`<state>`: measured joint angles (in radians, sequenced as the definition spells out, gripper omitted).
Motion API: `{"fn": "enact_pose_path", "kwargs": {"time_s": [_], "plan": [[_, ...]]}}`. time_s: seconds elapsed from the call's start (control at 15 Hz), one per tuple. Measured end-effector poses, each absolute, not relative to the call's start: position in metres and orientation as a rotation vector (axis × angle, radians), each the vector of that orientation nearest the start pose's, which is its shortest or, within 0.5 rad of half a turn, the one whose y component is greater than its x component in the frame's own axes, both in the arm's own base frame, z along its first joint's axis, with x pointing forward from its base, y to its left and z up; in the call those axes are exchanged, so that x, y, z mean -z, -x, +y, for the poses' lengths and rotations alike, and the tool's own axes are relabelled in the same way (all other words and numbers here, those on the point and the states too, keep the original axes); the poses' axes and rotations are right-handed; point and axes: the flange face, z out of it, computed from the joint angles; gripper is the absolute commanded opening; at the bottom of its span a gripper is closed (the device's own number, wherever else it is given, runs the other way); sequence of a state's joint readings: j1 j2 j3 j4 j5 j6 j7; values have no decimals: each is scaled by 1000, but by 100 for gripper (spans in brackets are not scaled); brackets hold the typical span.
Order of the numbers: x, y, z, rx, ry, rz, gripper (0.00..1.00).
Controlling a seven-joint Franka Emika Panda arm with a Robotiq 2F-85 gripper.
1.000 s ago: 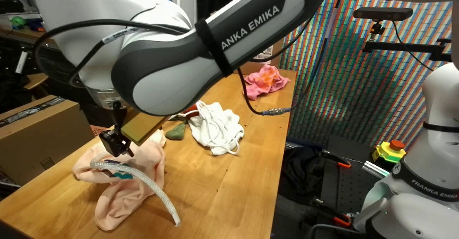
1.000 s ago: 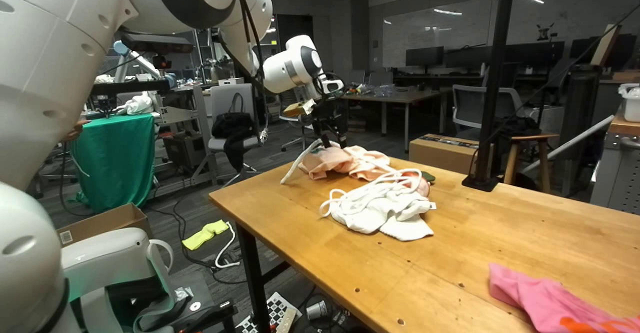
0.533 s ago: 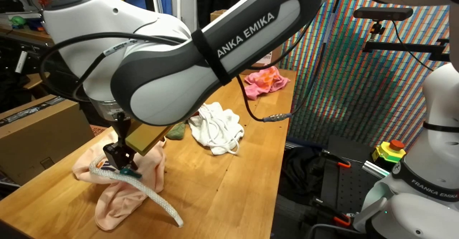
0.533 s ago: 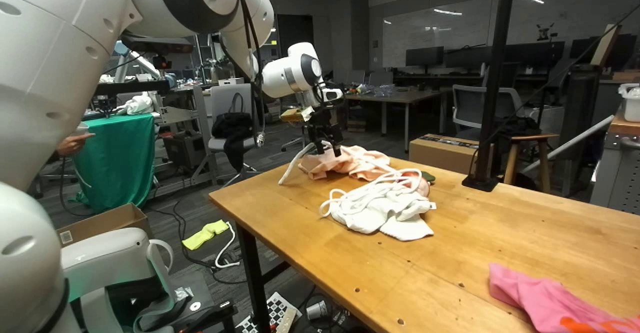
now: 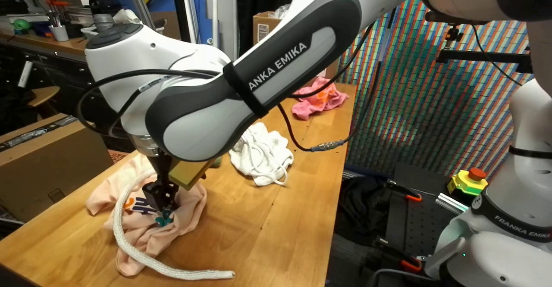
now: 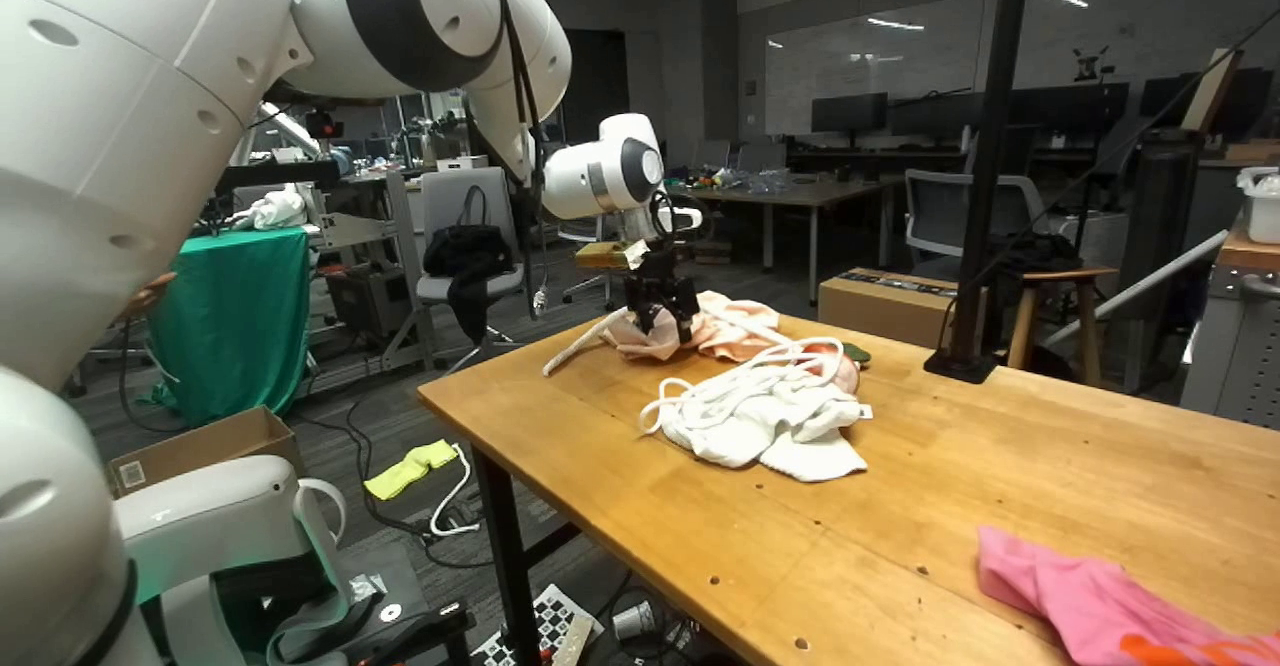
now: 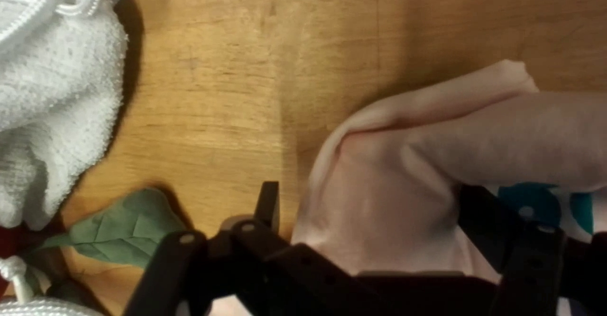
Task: Move the pink shirt to the right, move the thick white rope to the left, move the peach shirt to the right, move the white towel to the left, move the radish backwards
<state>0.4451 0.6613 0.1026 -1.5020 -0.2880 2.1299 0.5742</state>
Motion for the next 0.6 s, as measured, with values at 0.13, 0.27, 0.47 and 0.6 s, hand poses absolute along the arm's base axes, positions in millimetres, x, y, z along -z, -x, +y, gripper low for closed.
{"fn": "enact_pose_path", "kwargs": {"time_s": [0.13, 0.27, 0.47, 0.6], "plan": [[-277, -619, 345, 112, 3300, -203, 49], [-277, -621, 344, 108, 3298, -219, 35], [-277, -622, 342, 99, 3291, -226, 11], [-277, -622, 341, 90, 3284, -220, 3]]}}
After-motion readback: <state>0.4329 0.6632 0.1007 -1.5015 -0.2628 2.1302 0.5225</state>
